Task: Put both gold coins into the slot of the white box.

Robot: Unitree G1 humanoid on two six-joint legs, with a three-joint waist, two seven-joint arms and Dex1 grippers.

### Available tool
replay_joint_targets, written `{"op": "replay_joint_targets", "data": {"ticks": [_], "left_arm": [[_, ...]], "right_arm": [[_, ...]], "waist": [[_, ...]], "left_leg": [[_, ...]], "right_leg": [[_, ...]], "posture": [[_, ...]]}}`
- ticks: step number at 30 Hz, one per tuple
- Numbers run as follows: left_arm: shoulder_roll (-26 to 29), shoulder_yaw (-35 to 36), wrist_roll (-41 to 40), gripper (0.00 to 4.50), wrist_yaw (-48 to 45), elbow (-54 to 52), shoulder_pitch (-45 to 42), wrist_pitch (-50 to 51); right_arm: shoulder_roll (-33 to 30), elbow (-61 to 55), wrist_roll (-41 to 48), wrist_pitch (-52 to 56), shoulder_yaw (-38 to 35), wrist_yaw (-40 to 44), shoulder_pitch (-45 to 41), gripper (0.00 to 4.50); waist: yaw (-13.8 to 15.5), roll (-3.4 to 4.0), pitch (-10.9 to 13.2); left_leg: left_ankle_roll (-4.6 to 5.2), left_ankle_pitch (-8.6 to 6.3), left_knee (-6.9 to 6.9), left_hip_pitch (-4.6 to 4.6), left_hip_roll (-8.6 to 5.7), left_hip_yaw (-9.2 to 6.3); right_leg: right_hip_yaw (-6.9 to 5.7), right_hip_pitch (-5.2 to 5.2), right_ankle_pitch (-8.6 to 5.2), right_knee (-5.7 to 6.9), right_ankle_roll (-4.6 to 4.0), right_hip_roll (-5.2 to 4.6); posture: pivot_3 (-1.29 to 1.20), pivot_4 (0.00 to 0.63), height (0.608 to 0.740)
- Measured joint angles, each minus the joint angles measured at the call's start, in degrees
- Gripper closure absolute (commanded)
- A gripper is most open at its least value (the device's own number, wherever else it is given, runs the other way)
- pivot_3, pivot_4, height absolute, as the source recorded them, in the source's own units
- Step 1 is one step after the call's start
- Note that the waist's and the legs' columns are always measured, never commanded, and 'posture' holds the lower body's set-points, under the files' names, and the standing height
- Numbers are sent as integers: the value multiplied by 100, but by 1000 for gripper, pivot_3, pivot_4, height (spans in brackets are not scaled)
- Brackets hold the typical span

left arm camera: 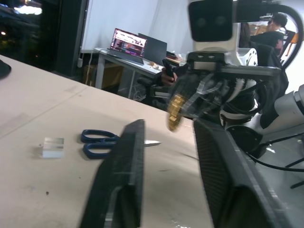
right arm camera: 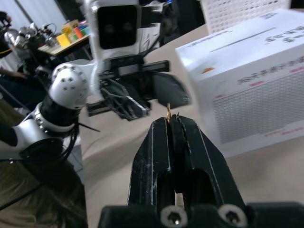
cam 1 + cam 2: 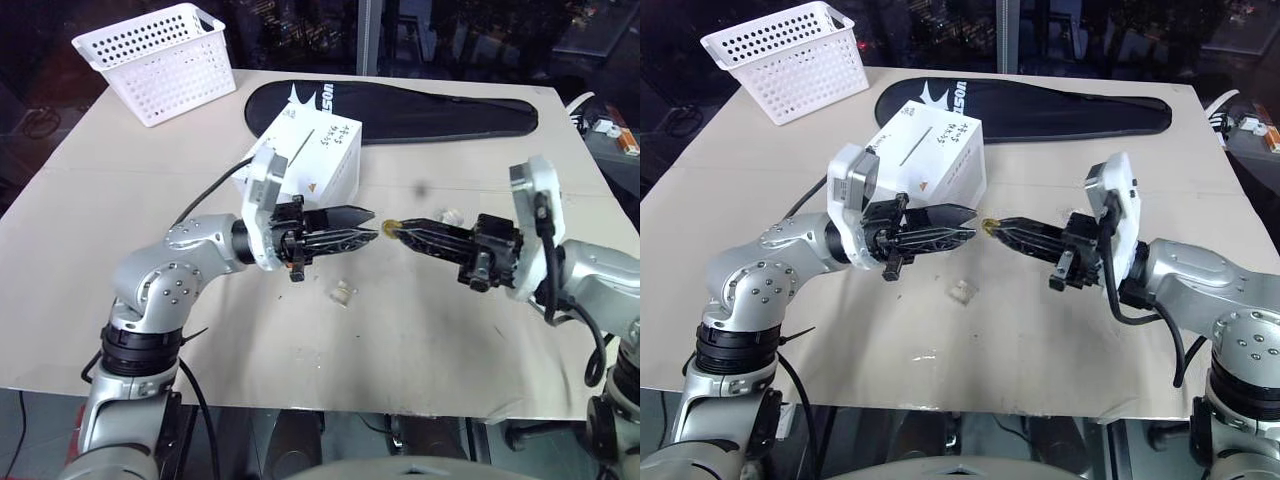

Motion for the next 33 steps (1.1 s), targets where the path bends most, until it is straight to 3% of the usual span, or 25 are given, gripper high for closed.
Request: {"op": "replay_joint_targets", "data": {"ticks": [14, 24, 28, 33], "left_arm": [[-155, -15, -28, 2843, 33, 18, -259, 289], [-112, 76, -387, 2843, 450, -609, 23, 543], [2, 140, -454, 4023, 389, -546, 59, 548], [3, 122, -349, 4023, 216, -376, 59, 444]], "right_arm": [[-296, 212, 69, -565, 548, -115, -219, 4500], [-564, 223, 313, -732, 607, -111, -217, 4500], [-706, 213, 456, -830, 604, -109, -184, 4500], [-814, 217, 585, -937, 603, -133, -120, 4500]], "waist": [[9, 0, 0], [9, -1, 0], [15, -1, 0], [18, -1, 1]], "left_leg": [[0, 0, 2, -1, 0, -1], [0, 0, 3, -2, 0, -2], [0, 0, 3, -2, 0, -3], [0, 0, 3, -2, 0, -3]], "right_leg": [[-1, 1, 0, 0, 0, -1], [-2, 0, 0, 1, 0, -1], [-3, 1, 0, 0, 0, -1], [-3, 1, 0, 0, 0, -1]], "posture": [[0, 150, 740], [0, 150, 740], [0, 150, 740], [0, 150, 740]]}}
